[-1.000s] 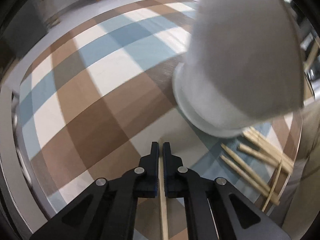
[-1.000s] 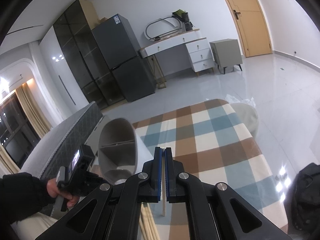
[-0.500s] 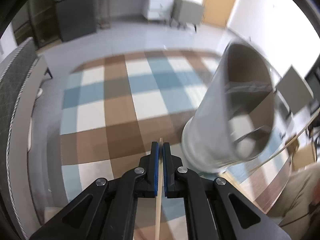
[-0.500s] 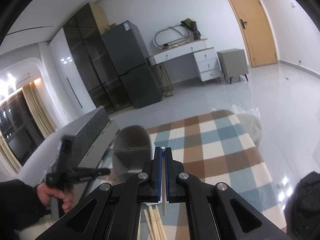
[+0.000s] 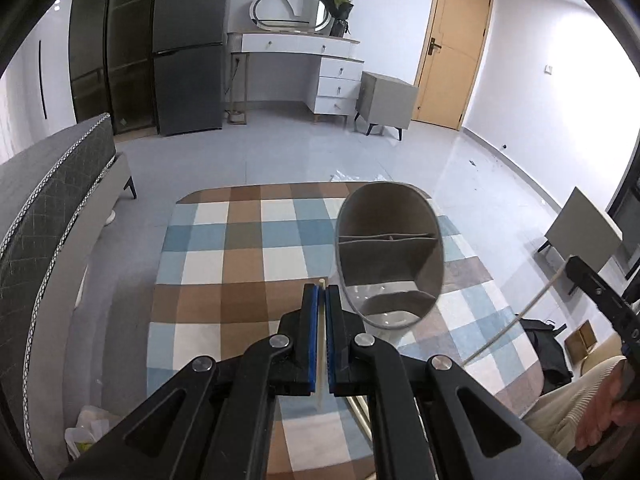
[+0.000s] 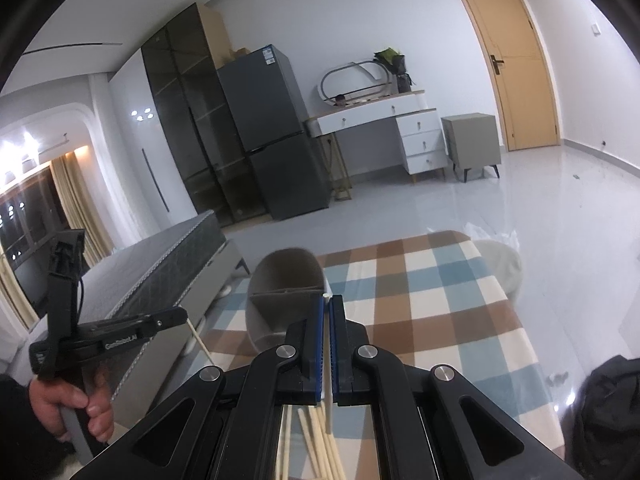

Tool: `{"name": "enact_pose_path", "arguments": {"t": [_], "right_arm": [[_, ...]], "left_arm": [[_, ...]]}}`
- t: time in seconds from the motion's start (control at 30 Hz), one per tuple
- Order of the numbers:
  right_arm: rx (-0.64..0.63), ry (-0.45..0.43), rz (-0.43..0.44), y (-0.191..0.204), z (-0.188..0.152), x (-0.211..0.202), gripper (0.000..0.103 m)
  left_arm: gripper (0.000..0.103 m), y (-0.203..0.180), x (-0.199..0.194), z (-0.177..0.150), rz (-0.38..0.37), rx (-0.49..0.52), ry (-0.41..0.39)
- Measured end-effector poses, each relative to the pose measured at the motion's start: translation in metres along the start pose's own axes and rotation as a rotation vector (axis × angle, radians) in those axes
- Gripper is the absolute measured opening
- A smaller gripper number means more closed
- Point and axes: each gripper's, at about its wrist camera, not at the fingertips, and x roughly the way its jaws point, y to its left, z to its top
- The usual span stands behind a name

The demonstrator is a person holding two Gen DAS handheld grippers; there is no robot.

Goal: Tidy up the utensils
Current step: 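Carry the left gripper's chopstick over the holder and open it while the right gripper does the same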

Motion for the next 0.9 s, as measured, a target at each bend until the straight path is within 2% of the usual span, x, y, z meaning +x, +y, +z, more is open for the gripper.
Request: {"name": "enact_pose_path", "arguments": {"t": [0.3, 0.43, 0.7, 0.9], "right_arm": [[-0.020, -0.036, 0.015, 0.014, 0.016, -0.014, 0.002], [-0.028, -0.055, 0.029, 0.021, 0.031, -0.016, 0.002], [-0.099, -0.113, 0.059, 0.040, 0.088, -0.004, 0.002], [-0.205, -0.142, 0.071, 0.060, 0.122, 0.023, 0.002]], "left_arm": [[0.000, 0.003, -0.025, 0.007, -0.003, -0.018, -0.028], [0.000, 0.013, -0.031, 0.023, -0.062, -0.115, 0.025], [0.000, -0.006, -0.070, 0.093, -0.121, -0.081, -0.096], [0.000, -0.023, -0.063, 0.134, -0.123, -0.042, -0.177]]}}
